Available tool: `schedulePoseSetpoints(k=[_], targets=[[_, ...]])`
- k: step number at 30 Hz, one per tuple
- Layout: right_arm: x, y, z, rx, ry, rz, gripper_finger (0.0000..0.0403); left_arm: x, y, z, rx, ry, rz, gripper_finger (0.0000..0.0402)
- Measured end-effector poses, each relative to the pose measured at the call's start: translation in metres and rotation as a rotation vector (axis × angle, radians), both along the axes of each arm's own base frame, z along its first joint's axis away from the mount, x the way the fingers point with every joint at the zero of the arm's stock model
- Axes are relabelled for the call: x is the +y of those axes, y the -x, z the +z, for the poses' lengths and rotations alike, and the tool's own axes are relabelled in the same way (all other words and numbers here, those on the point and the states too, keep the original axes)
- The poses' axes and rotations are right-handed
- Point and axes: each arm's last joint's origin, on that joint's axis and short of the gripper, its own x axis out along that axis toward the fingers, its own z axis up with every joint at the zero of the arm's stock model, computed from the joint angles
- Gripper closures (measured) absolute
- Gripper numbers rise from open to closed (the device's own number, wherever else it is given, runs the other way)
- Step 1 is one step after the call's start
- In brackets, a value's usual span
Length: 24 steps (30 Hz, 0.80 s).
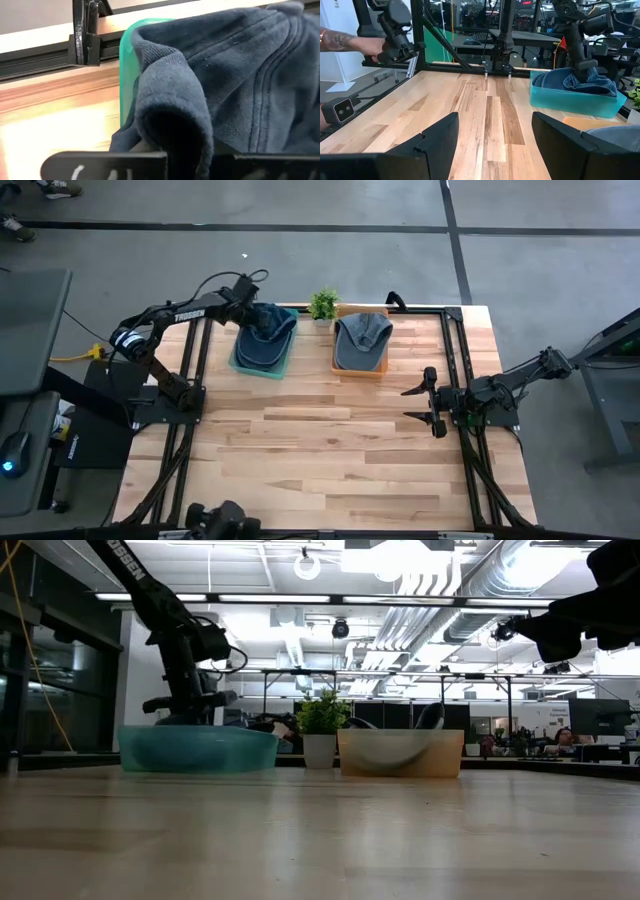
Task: Pick & Place hat
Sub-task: Put the dark gray cap into the green bin
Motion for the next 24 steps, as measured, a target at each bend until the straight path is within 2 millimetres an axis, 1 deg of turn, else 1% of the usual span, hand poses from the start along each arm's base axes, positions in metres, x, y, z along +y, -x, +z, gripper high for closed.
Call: schedulePoseSetpoints(k=[9,15,17,20,24], targets=[[0.0,0.0,0.0,0.0,0.0,0.0,0.0155,-0.008,-0.018,-0.023,0.15,-0.017,0.029,0.0401],[0.0,0.0,0.0,0.0,0.0,0.0,0.0155,-0.01,-0.026,-0.038,0.202,0.004,0.015,0.0401],[0.0,0.0,0.0,0.0,0.0,0.0,0.0155,-0.011,-0.026,-0.041,0.214,0.004,0.016,0.0401],[0.0,0.0,0.0,0.0,0.0,0.0,0.0155,-0.011,-0.026,-0.041,0.212,0.006,0.018,0.039],[0.0,0.0,0.0,0.0,0.0,0.0,0.0155,-0.011,-0.026,-0.038,0.205,-0.003,0.017,0.0357]])
